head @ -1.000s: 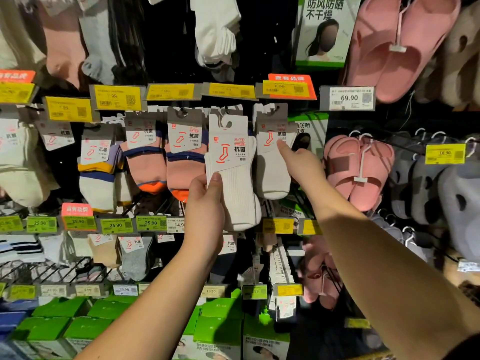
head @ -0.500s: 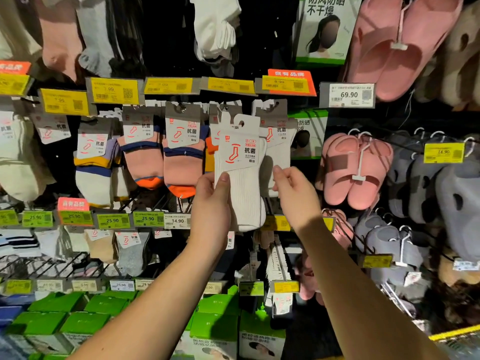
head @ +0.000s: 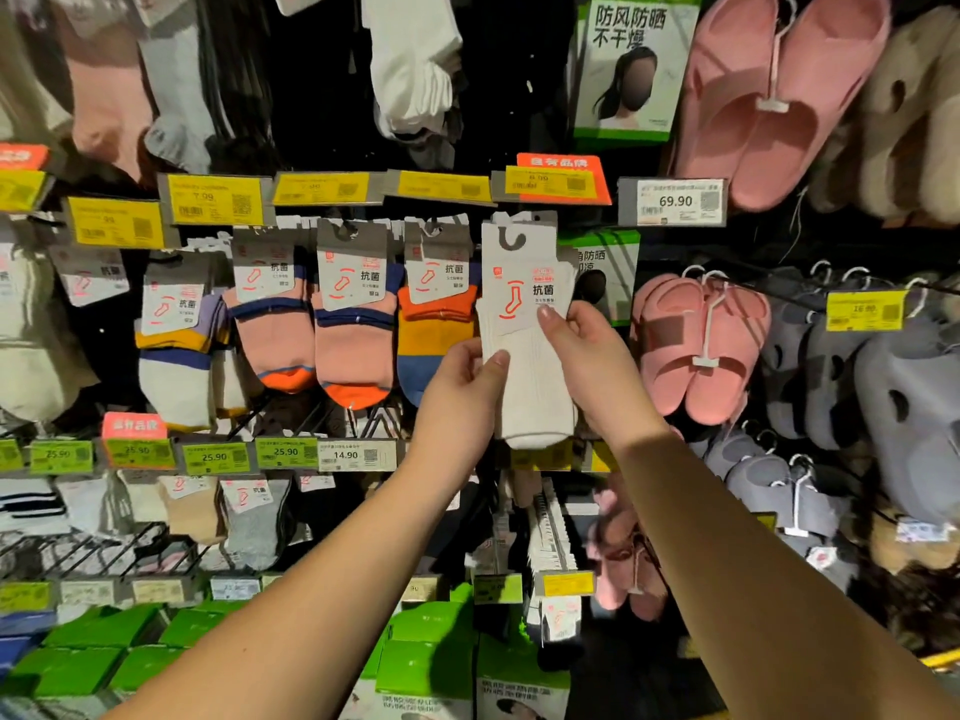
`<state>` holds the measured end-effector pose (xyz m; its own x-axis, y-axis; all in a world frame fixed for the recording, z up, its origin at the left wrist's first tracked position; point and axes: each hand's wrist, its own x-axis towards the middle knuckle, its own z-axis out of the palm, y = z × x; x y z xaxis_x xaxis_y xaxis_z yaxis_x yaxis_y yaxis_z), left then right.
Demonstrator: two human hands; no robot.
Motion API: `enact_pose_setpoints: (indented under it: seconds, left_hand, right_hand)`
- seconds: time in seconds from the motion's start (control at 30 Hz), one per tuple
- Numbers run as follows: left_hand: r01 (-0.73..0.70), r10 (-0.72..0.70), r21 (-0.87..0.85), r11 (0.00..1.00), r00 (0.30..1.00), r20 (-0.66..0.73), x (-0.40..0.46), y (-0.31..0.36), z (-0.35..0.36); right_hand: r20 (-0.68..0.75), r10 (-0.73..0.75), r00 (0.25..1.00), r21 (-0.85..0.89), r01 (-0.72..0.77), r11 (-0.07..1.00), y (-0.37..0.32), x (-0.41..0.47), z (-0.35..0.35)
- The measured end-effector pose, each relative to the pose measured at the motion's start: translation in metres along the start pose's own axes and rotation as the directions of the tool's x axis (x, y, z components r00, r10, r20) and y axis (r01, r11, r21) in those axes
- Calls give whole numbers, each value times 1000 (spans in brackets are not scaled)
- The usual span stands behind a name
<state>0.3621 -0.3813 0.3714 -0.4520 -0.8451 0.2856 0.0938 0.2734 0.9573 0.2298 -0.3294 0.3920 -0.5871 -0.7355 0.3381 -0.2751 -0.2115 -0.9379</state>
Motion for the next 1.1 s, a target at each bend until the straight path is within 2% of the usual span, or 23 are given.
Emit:
enact_pose_setpoints:
  seconds: [0.23, 0.5, 0.63, 0.8, 0.9, 1.1]
  left_hand:
    - [20, -19, 35, 999, 1000, -15, 22, 11, 13]
    - [47, -44, 75, 996, 998, -41, 36, 4, 20]
    - [48, -33, 249, 967, 997, -64, 47, -1, 21]
    - [39, -30, 421, 906, 999, -27, 54, -2, 22]
    - [50, -52, 533, 845, 999, -12, 59, 1, 20]
    - [49, -105, 646, 762, 993, 49, 53, 9, 17]
  right_hand:
    - [-112, -34, 993, -170, 15, 985, -3, 27, -7]
    - [-106, 23, 994, -362, -60, 930, 2, 47, -12]
    - [-118, 49, 992, -504, -103, 858, -1, 57, -12]
    - [-93, 63, 994, -647, -109, 755, -3, 65, -9]
    - [-80, 57, 995, -681, -97, 726, -2, 67, -5]
    - [-115, 44, 992, -704, -113, 702, -3, 59, -2]
